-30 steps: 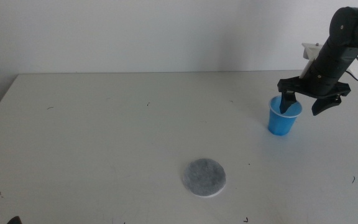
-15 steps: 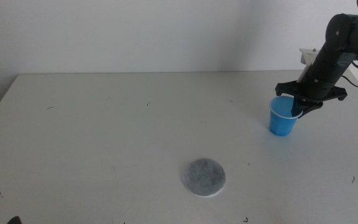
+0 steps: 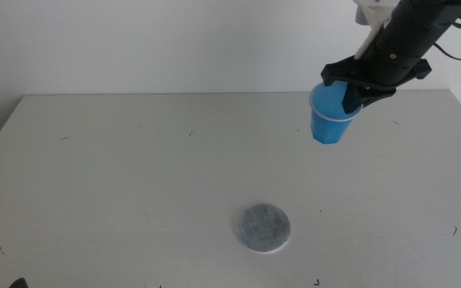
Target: Place an empty cup on a cup mat.
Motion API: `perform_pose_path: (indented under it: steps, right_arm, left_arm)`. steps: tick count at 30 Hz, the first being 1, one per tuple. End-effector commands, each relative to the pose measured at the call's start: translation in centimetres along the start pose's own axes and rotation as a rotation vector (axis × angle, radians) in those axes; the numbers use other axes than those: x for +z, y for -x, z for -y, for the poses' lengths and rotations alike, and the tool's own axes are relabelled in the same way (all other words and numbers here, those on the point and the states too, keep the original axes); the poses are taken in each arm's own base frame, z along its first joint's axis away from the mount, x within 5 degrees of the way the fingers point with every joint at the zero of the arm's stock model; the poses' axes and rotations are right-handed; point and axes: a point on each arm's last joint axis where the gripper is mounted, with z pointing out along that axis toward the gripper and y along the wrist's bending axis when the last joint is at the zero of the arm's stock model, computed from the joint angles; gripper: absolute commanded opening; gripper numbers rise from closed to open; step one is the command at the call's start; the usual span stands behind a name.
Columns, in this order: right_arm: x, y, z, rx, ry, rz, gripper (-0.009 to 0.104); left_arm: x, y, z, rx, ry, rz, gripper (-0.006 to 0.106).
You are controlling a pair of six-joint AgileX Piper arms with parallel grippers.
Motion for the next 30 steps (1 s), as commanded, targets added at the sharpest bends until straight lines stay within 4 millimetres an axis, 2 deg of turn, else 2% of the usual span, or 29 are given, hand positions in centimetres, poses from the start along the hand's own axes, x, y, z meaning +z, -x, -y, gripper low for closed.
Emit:
perform_pose_path:
  steps: [1,6,10,14,23,30]
  right_arm:
    - [-4.5,-0.4,-2.2,-0.056,0.030,0.099,-0.001]
    - [-4.9,-2.0,-5.7,-0.147,0.063,0.041,-0.001]
    - [-4.2,-3.0,-8.2,-0.213,0.085,0.003,-0.001]
    - [-3.2,-4.0,-9.9,-0.256,0.101,-0.019,-0.001]
    - [0.9,-5.9,-9.8,-0.252,0.092,-0.055,-0.001]
    - [3.6,-6.1,-9.8,-0.241,0.091,-0.058,-0.001]
  left_arm:
    - [-0.1,0.8,0.1,-0.011,-0.010,0.075,0.105]
    - [-0.1,0.8,0.1,-0.011,-0.010,0.075,0.105]
    - [-0.1,0.8,0.1,-0.011,-0.010,0.075,0.105]
    - [-0.1,0.8,0.1,-0.011,-0.010,0.075,0.105]
    - [-0.1,0.8,0.1,-0.011,-0.010,0.075,0.105]
    - [-0.1,0.8,0.1,-0.011,-0.010,0.075,0.105]
